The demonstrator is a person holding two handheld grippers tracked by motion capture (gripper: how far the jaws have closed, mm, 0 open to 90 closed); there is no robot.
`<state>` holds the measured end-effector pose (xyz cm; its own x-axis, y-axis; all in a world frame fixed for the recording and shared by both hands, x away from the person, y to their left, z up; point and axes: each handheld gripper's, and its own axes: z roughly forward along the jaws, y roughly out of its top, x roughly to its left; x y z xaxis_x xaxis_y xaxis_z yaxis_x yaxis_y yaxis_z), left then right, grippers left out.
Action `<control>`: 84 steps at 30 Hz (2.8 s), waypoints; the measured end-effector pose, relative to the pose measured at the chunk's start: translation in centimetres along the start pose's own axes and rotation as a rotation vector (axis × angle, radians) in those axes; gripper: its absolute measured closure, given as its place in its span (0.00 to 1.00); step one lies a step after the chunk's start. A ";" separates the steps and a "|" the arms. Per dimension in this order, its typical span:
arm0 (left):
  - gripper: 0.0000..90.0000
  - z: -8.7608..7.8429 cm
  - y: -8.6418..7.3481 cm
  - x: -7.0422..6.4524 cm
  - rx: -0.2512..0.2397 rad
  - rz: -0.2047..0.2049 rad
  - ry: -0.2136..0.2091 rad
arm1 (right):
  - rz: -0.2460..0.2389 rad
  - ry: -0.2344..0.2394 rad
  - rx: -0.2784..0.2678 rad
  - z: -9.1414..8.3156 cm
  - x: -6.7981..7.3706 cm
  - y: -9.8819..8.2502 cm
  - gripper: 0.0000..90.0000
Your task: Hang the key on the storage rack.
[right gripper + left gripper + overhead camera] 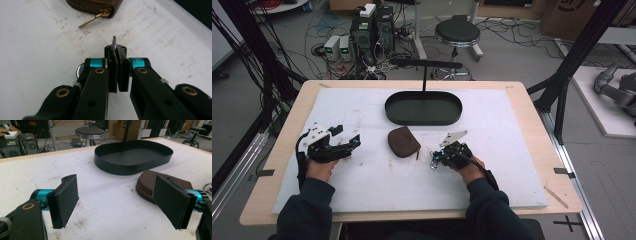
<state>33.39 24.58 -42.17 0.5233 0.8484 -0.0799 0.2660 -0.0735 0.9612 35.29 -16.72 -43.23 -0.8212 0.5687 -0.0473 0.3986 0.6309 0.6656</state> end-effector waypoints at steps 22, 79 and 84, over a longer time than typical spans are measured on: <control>0.24 0.1 -0.1 0.3 -0.005 -0.008 -0.001 | 0.048 -0.076 -0.155 -3.4 -3.3 1.3 1.00; 0.26 0.0 -0.2 0.6 -0.003 -0.008 -0.009 | 0.283 -0.426 -0.242 -4.4 -18.2 10.2 0.59; 0.26 0.2 -0.2 0.4 -0.004 0.001 -0.020 | 0.243 -0.295 -0.222 -6.7 -17.1 8.1 0.37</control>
<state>33.66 24.83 -42.47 0.5394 0.8379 -0.0836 0.2618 -0.0725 0.9624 49.87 -24.88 -32.07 -0.5499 0.8332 -0.0585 0.4419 0.3497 0.8261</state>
